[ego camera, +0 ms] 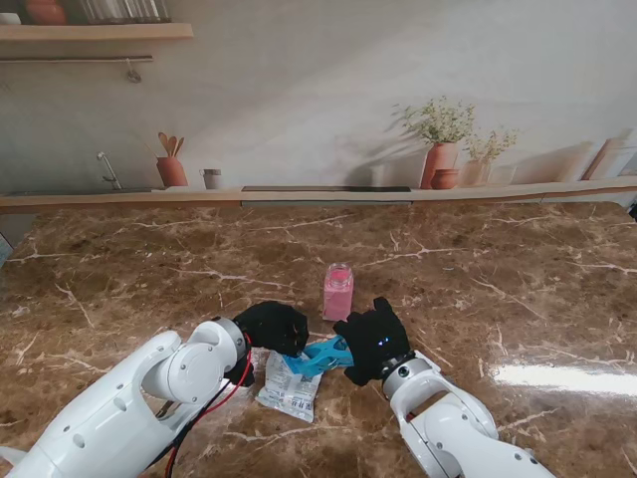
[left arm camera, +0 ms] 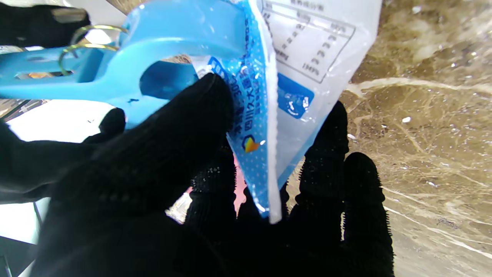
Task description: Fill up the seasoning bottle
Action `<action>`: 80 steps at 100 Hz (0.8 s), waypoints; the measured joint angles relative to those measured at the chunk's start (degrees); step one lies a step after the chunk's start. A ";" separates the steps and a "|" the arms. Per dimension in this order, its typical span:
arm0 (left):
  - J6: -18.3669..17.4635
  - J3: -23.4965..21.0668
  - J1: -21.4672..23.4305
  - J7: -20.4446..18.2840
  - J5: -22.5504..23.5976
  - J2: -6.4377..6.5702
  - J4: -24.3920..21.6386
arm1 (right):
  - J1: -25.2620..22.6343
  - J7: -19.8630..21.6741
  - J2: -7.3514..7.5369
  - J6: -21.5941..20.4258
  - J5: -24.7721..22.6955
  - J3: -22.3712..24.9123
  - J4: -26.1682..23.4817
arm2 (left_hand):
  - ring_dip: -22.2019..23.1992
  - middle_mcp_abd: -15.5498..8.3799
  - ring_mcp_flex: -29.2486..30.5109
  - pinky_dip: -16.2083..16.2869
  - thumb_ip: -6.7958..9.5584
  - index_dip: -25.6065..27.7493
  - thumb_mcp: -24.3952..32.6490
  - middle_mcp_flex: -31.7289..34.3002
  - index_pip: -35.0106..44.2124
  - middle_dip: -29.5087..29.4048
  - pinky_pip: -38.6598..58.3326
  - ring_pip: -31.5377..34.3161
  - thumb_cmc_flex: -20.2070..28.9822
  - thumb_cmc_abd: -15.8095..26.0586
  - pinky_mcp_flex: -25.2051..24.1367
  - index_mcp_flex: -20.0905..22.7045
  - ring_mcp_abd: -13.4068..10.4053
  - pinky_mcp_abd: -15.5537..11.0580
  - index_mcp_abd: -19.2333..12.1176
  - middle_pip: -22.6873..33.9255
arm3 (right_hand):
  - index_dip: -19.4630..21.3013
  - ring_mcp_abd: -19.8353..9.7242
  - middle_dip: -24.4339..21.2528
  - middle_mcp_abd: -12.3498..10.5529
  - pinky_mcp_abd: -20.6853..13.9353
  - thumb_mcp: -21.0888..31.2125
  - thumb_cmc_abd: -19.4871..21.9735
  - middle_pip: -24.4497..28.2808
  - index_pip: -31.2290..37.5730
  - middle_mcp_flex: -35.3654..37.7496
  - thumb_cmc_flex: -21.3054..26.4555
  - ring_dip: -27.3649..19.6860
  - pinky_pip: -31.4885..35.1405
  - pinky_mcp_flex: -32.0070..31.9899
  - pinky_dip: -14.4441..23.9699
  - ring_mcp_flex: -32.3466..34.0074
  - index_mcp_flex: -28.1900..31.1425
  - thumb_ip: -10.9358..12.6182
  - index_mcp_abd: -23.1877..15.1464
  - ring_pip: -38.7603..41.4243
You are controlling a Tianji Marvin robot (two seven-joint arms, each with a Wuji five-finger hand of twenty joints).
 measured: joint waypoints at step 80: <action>-0.15 0.10 -0.93 0.10 0.75 -0.27 1.29 | -5.20 3.00 -0.77 1.74 1.64 3.78 -5.53 | -1.50 -0.62 -2.32 0.01 -1.88 -0.77 -3.82 0.00 0.00 0.00 -1.35 -0.03 -0.05 1.10 -3.50 -0.03 0.00 -0.05 -1.51 0.00 | -1.41 3.12 -3.79 0.13 0.24 -6.78 4.38 -0.29 -1.74 -1.17 -0.83 -5.00 -5.71 -0.88 -1.27 -5.09 -3.20 1.16 2.10 -15.70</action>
